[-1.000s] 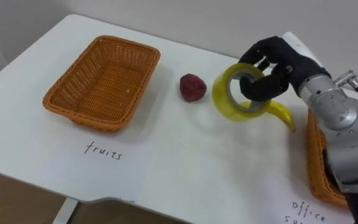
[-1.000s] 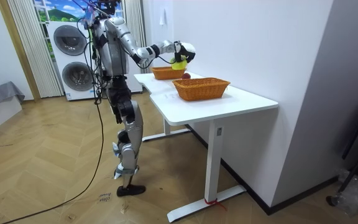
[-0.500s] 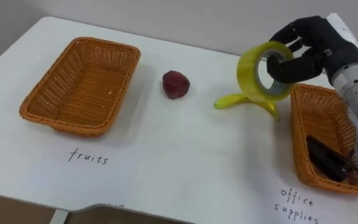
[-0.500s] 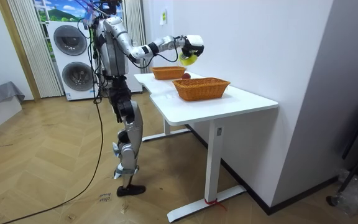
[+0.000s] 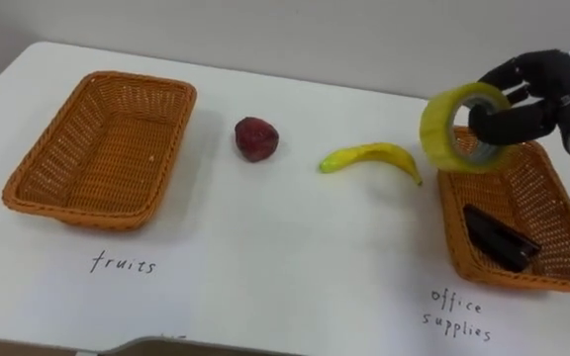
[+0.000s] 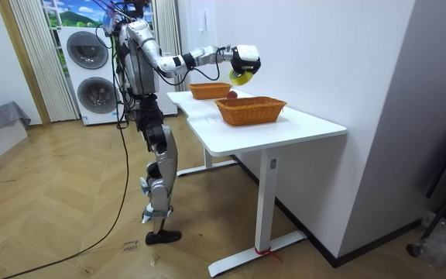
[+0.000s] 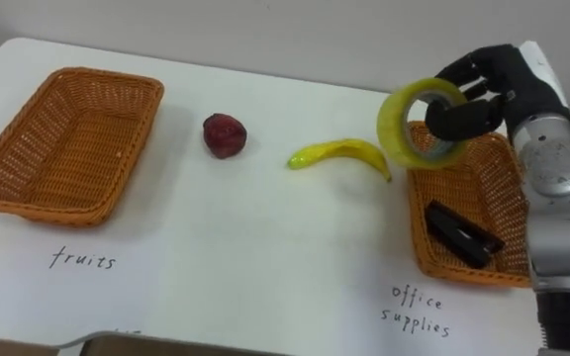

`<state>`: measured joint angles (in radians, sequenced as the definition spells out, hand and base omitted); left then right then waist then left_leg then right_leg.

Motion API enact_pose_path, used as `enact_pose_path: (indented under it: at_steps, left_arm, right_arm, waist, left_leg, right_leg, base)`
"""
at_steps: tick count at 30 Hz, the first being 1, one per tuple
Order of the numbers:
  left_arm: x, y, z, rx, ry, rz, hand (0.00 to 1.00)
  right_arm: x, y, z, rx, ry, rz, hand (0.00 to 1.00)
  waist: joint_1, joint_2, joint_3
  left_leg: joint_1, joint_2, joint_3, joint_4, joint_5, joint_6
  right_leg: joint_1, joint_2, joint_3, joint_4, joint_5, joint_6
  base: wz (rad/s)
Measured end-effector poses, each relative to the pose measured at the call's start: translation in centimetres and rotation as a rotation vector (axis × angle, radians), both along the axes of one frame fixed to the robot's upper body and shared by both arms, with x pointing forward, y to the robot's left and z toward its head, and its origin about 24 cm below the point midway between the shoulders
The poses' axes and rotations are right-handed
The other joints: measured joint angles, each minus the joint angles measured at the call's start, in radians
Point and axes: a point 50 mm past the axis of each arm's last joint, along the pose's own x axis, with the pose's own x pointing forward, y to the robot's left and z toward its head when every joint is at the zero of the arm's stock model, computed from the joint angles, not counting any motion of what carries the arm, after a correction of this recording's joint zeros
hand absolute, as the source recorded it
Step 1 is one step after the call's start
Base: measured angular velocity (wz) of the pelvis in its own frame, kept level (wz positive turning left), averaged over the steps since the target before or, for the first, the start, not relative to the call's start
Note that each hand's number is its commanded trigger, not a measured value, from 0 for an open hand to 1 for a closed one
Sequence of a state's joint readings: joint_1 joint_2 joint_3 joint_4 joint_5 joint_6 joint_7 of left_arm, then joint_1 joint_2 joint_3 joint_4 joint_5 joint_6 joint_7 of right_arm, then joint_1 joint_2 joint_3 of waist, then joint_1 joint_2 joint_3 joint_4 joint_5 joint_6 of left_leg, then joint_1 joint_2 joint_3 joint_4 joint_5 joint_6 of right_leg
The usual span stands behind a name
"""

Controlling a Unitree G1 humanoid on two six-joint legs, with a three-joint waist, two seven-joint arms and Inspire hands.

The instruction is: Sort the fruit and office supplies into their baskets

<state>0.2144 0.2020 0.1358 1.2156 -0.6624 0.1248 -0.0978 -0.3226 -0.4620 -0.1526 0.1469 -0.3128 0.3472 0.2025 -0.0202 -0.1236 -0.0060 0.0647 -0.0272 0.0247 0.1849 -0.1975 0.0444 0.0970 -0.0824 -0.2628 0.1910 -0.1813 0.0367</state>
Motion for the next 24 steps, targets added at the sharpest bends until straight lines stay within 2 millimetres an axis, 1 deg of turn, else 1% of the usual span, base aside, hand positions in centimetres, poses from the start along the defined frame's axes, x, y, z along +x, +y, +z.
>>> enact_pose_path:
  at_steps: [7,11,14,19,24]
  left_arm:
    - [-0.2,0.1,0.0,0.003,0.007,0.0,0.0]
    - [-0.3,0.1,0.0,-0.002,0.01,0.003,0.0]
    - [0.0,0.3,0.1,0.002,-0.004,-0.001,0.0]
    - [0.2,0.3,0.2,-0.005,-0.013,-0.005,0.0]
    - [0.2,0.4,0.2,-0.012,-0.016,-0.008,0.0]
  right_arm:
    - [-0.1,-0.4,-0.1,-0.025,0.011,-0.02,1.0]
    - [-0.2,-0.9,0.1,-0.033,0.001,-0.047,1.0]
    - [-0.4,-1.3,-0.7,-0.027,0.029,-0.065,1.0]
    - [-1.3,-1.7,-2.0,-0.031,0.076,-0.078,1.0]
    - [-1.5,-2.0,-2.6,-0.031,0.1,-0.09,1.0]
  waist:
    - [-0.025,0.001,-0.0005]
    - [-0.029,-0.001,0.0002]
    - [-0.026,-0.008,-0.0003]
    - [-0.019,-0.008,-0.0004]
    - [-0.017,-0.011,0.0008]
  left_leg:
    - [0.001,0.0,0.005,-0.003,0.0,0.0]
    - [0.002,0.001,0.01,-0.003,0.0,0.0]
    - [0.002,0.003,0.014,-0.003,0.0,0.0]
    - [0.002,0.004,0.013,-0.002,0.0,0.0]
    - [0.002,0.004,0.015,-0.002,0.0,0.0]
  right_leg:
    - [-0.01,0.0,0.012,0.013,0.0,0.0]
    - [-0.013,-0.001,0.014,0.014,0.0,0.0]
    - [-0.014,0.0,0.016,0.014,0.0,0.0]
    - [-0.015,0.001,0.018,0.014,0.0,0.0]
    - [-0.016,0.001,0.018,0.015,0.0,0.0]
  base:
    - [-0.02]
    - [-0.04]
    - [-0.02]
    - [0.0]
    - [0.0]
